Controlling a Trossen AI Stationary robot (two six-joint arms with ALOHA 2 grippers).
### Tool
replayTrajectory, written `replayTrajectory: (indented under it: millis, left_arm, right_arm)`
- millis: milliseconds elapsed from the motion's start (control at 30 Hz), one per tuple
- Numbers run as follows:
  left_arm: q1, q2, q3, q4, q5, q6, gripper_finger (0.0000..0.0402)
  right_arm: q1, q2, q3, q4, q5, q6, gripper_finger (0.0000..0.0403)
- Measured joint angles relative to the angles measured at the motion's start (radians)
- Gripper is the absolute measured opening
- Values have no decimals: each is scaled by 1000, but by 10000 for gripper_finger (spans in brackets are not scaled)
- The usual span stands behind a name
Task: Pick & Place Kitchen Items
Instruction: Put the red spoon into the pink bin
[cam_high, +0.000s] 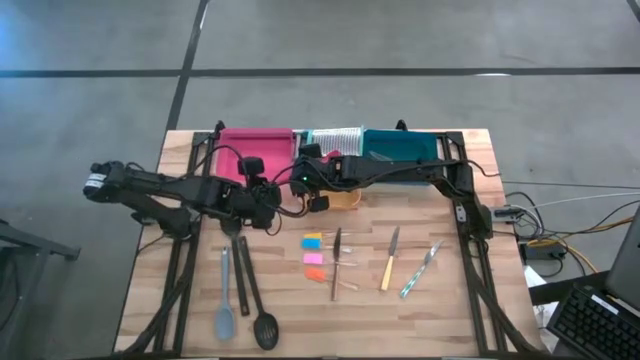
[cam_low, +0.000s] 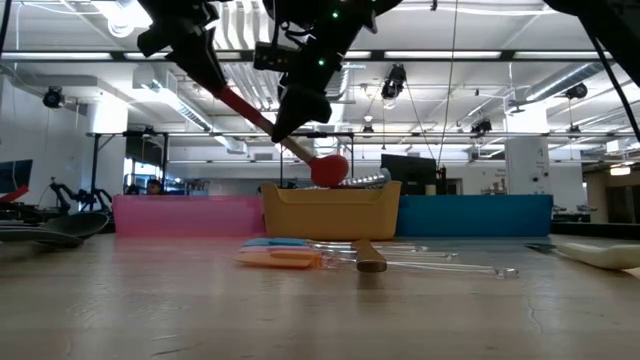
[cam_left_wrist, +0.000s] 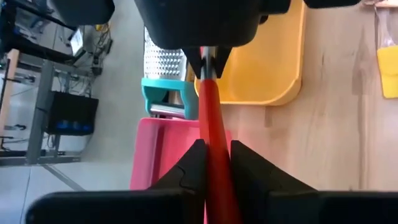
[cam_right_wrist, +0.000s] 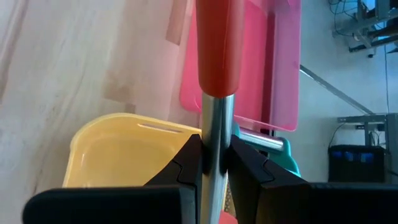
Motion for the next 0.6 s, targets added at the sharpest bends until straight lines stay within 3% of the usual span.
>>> replayTrajectory:
  millis: [300, 500, 600]
  left_arm:
    - [6, 1, 0, -19, 33, -80, 59]
    - [9, 3, -2, -38, 155, -85, 166]
    - [10, 7, -2, -37, 152, -90, 197]
  right_arm:
    - [1, 2, 3, -2, -4, -8, 40]
    - [4, 2, -2, -9, -7, -28, 39]
    - [3, 2, -2, -7, -4, -25, 39]
